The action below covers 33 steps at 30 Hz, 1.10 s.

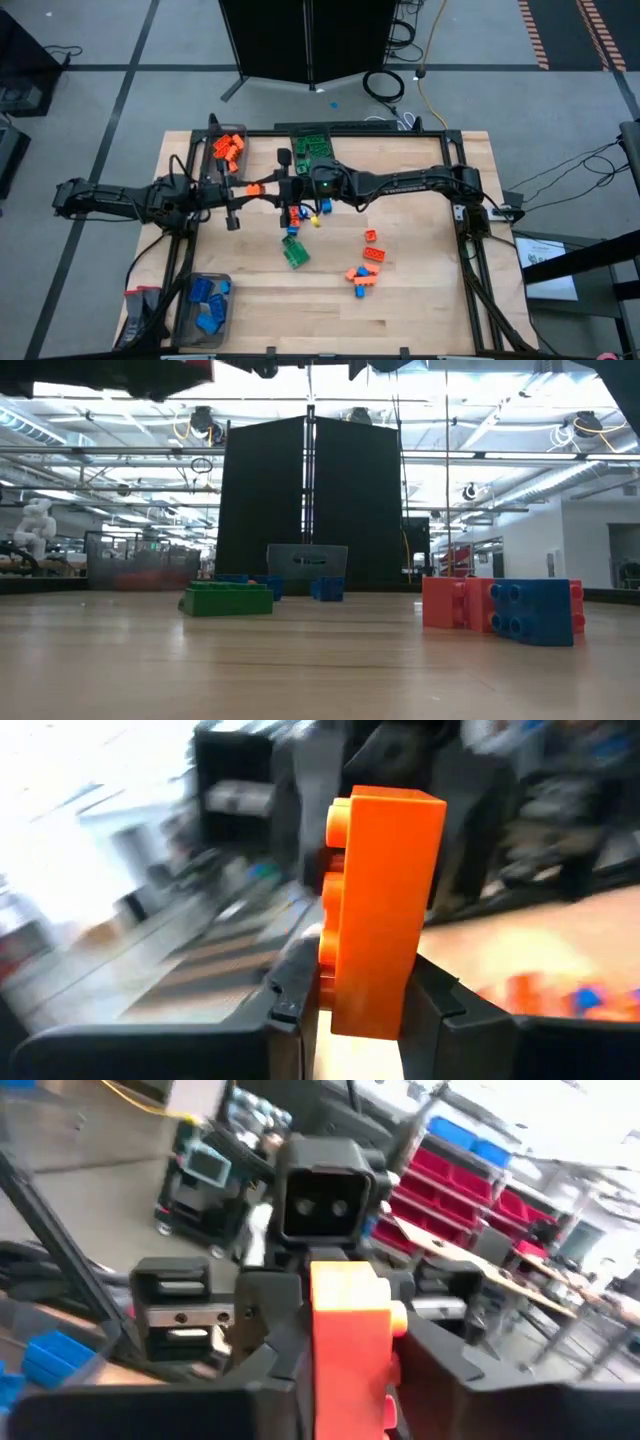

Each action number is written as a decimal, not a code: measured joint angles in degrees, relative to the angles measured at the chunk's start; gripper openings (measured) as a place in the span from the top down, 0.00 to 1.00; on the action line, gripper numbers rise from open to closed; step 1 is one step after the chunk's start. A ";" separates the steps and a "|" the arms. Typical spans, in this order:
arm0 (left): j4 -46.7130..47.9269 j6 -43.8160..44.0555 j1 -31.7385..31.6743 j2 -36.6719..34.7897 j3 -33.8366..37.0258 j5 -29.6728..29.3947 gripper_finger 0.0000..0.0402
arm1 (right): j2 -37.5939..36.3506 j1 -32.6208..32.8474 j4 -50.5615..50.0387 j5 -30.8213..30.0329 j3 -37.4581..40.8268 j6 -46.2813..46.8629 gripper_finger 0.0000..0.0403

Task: Sort blocks
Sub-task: Put the orange game piece into the top left black transparent bin

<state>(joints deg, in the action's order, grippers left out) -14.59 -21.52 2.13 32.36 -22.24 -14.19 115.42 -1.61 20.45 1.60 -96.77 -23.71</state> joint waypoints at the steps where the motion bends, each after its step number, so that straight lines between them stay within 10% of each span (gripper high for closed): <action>1: 1.05 0.04 0.00 -0.04 0.00 -3.45 0.80 | -0.21 -0.03 -0.47 -2.17 0.00 -0.77 0.68; 9: 8.28 8.47 -2.63 1.01 -0.01 -40.09 0.80 | -9.62 0.94 -9.16 -13.35 -0.02 -8.32 0.48; 13: 8.42 15.53 -7.73 1.42 1.93 -49.28 0.80 | -14.54 1.68 -13.51 -14.02 -0.02 -6.59 0.49; 33: 9.48 31.81 -39.26 11.63 7.39 -29.51 0.80 | -21.05 8.87 -34.14 -13.57 -0.04 -2.55 0.60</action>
<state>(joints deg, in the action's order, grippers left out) -5.11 10.29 -37.13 43.99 -14.85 -43.70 94.36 7.26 -13.69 -11.97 -96.82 -26.26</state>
